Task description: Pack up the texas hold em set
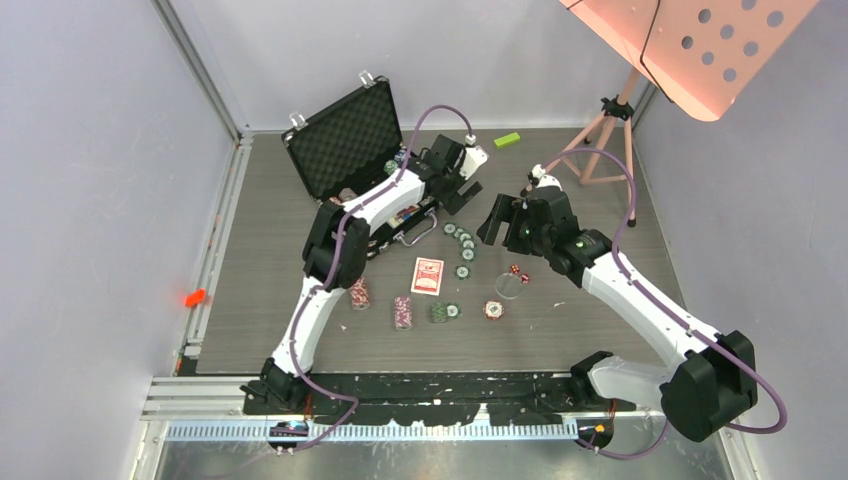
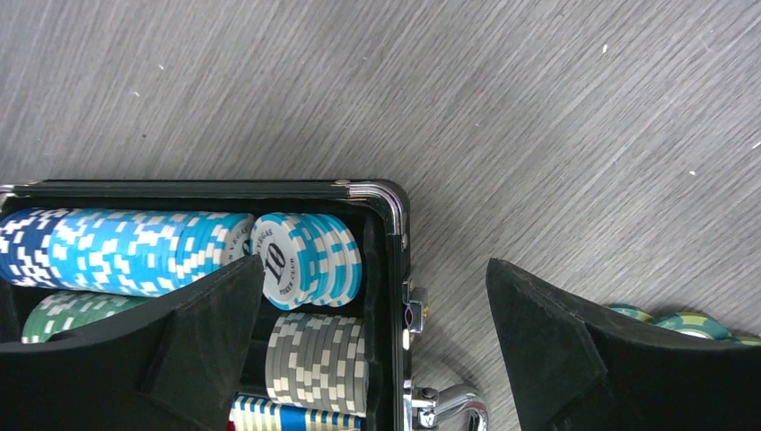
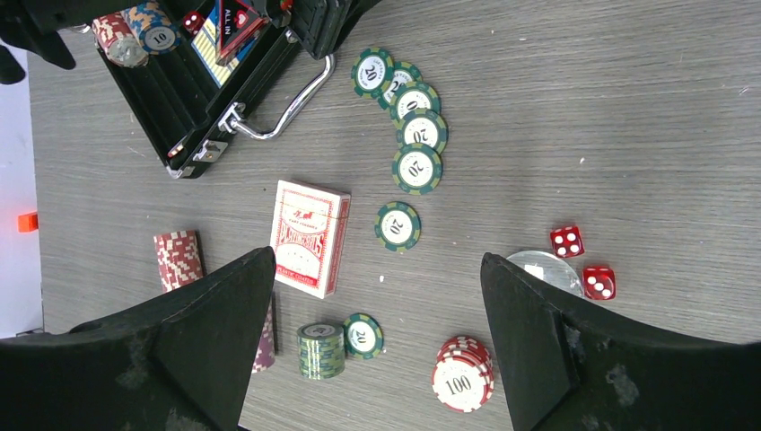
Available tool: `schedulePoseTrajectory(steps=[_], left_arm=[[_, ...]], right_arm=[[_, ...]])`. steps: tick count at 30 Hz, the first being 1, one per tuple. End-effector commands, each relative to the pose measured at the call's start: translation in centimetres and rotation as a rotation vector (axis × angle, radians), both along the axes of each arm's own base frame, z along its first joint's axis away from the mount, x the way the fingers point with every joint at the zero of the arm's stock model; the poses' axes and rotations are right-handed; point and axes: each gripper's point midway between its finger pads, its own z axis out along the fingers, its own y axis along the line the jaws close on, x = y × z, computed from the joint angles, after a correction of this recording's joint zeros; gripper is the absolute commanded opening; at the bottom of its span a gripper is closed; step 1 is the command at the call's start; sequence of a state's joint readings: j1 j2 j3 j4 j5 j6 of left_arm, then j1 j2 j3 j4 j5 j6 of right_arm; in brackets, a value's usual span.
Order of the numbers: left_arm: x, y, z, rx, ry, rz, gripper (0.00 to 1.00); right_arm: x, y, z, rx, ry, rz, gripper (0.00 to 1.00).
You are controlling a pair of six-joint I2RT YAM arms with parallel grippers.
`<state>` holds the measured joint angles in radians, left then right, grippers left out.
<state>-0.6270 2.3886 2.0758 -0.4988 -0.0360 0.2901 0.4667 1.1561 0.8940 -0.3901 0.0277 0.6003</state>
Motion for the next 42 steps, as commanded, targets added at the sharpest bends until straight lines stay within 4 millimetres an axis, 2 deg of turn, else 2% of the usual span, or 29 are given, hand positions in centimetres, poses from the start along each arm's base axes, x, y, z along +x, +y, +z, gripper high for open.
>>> schedulePoseTrajectory(steps=[1,10,23,26,32,38,42], left_arm=[[1.0,0.2,1.2,-0.035,-0.008,0.025,0.98],[1.5,1.5,-0.3,-0.030,0.067,0.069,0.93],[0.3,2.2,-2.9,0.017,0.161,0.054,0.92],[-0.1,1.8,-3.1,0.005,0.183,0.041,0.88],[-0.6,0.9,-3.2,-0.036,0.218,0.013,0.88],[-2.4,-0.4,-2.8,-0.108,0.320,-0.034,0.84],[-2.9,-0.9,-2.4,-0.148,0.352,-0.041,0.81]], right_arm=[[0.7,0.1,2.4,0.036,-0.060,-0.010,0.91],[0.8,0.0,2.2,0.035,-0.056,-0.012,0.91],[0.8,0.0,2.2,0.038,-0.055,-0.013,0.91],[0.8,0.0,2.2,0.038,-0.054,-0.012,0.91],[0.8,0.1,2.3,0.045,-0.054,-0.011,0.91],[0.7,-0.1,2.4,0.045,-0.059,-0.015,0.91],[0.6,0.0,2.4,0.046,-0.056,-0.014,0.91]])
